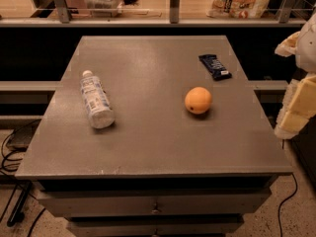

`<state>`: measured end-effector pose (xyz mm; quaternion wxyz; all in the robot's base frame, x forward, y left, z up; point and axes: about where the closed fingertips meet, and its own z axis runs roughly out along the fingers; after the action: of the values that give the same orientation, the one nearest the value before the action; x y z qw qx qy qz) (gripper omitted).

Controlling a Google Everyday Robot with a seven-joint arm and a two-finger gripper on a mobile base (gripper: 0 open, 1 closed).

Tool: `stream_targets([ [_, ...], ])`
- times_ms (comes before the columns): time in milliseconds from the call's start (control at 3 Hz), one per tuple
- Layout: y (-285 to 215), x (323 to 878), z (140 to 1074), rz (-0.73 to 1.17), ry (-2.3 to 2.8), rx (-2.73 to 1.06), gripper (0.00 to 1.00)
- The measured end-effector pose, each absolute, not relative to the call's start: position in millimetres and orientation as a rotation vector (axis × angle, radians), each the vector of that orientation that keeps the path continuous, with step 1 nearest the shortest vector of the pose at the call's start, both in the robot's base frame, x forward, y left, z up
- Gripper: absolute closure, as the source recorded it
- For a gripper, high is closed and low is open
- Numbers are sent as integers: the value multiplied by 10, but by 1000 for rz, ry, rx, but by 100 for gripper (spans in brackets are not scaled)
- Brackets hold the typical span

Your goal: Place blue plastic bottle upright

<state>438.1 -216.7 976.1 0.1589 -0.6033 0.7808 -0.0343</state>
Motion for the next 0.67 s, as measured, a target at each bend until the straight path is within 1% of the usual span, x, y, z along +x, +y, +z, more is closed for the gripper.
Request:
stream_targets([
  [333,-2165,4384,9762,-99,2232,-1725,0],
  [667,-2079,4577,9747,-125,2267,-1730,0],
])
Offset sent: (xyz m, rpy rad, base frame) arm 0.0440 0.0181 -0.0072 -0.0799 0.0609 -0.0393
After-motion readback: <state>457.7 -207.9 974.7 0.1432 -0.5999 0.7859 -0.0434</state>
